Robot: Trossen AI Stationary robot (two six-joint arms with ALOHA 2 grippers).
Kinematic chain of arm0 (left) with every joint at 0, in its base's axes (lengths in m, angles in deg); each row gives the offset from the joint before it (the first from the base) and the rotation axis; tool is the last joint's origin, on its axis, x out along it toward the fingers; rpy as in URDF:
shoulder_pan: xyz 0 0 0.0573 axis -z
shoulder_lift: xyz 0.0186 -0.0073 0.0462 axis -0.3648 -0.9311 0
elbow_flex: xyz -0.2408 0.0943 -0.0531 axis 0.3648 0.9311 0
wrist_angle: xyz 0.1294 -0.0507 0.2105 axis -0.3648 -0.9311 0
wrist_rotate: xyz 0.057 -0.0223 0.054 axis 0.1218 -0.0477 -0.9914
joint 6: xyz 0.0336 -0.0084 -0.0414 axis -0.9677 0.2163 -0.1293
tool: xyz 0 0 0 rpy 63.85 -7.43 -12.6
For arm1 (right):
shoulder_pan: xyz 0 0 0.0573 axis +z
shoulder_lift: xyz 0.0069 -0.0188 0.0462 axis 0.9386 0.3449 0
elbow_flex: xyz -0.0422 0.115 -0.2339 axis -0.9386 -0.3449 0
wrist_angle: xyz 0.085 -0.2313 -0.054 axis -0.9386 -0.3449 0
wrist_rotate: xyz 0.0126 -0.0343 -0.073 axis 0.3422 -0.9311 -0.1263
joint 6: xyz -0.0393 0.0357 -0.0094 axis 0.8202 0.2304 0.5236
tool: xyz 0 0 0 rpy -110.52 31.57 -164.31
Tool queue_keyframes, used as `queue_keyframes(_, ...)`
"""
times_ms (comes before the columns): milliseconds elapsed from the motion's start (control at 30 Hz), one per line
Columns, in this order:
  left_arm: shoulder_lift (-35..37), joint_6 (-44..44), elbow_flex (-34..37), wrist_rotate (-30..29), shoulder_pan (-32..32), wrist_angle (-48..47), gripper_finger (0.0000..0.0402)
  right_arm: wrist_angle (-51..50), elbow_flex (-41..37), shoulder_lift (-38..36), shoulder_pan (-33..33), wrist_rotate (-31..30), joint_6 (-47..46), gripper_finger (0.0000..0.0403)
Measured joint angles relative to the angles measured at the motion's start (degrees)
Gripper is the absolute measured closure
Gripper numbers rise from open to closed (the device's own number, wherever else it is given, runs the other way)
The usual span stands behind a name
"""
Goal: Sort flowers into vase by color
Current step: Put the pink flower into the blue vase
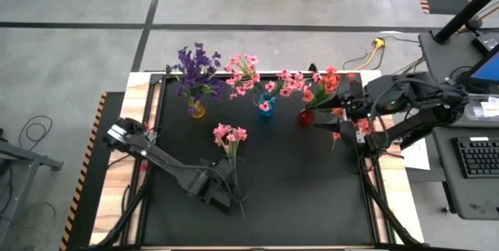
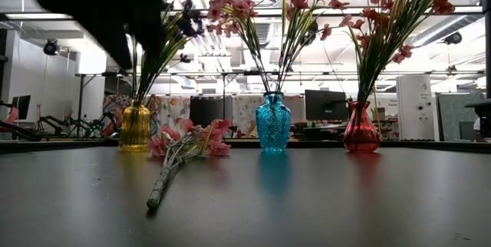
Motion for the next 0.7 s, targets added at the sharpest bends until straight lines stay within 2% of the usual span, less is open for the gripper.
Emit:
queue_keyframes(233, -7.3, 3.2, 2.3, -5.1, -0.5, 6.6, 0.0155, -0.4, 0.0, 2.0, 0.9, 0.0, 2.4, 0.0127)
queue_keyframes(467, -13.6, 3.2, 2.3, -6.5, -2.7, 11.3, 0.0164, -0.5, 0.0, 2.0, 0.8, 0.0, 4.5, 0.0127)
queue_keyframes(600, -16.4, 4.0, 2.1, -6.3, -3.5, 12.0, 0.0184, -0.4, 0.0, 2.1, 0.8, 0.0, 5.8, 0.0129)
queue_keyframes(700, -17.4, 5.6, 2.0, -6.9, -3.3, 12.5, 0.0214, -0.5, 0.0, 2.1, 0.8, 0.0, 6.6, 0.0132)
